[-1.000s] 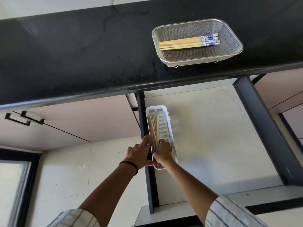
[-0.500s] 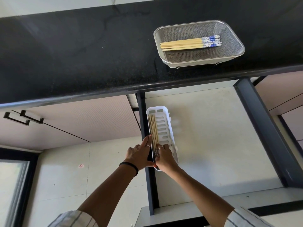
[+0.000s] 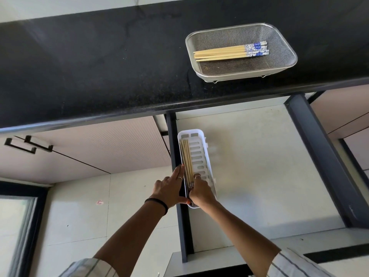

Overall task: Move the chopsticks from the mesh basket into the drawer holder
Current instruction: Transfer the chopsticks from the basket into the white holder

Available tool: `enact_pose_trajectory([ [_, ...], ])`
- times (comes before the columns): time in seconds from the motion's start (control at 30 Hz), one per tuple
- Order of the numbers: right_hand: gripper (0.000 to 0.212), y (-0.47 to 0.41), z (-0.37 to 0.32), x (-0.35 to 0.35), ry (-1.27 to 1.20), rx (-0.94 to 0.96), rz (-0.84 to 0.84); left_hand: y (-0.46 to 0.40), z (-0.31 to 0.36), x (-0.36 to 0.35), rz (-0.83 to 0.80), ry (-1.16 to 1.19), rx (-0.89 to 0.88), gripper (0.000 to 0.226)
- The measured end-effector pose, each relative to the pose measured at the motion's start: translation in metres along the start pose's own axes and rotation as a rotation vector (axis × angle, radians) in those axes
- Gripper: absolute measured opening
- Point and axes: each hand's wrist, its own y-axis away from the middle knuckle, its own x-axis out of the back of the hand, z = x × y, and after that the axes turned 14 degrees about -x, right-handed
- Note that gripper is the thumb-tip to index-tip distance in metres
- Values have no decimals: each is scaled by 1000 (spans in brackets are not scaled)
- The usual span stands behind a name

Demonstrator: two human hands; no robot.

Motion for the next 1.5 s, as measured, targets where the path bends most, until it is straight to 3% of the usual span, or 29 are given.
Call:
enact_pose_trajectory([
  [0.2, 34, 1, 2, 6, -74, 43, 57, 0, 0, 0, -7, 4, 5, 121],
  [0.3, 42, 0, 1, 10, -80, 125, 100, 0, 1, 0, -8, -2, 7, 120],
  [0.47, 51, 0, 6, 15, 6, 125, -17, -1, 1, -1, -3, 10, 19, 120],
  [0.73, 52, -2, 4, 21, -111, 138, -49, -2, 6, 1, 5, 28, 55, 122],
  [0.87, 41, -8, 2, 26, -71, 132, -95, 0, 12, -1, 0, 39, 104, 120],
  [1.03, 54, -6, 1, 34, -8, 213, -176, 0, 18, -2, 0, 81, 136, 115],
  [1.13, 69, -8, -3, 36, 97, 291, -161, 1, 22, -3, 7, 86, 153, 111],
  [1.27, 61, -13, -9, 33, 250, 300, -149, 1, 25, -5, 7, 76, 168, 109],
  [1.5, 61, -16, -9, 32, 232, 321, -115, -1, 28, -3, -16, 68, 190, 108],
])
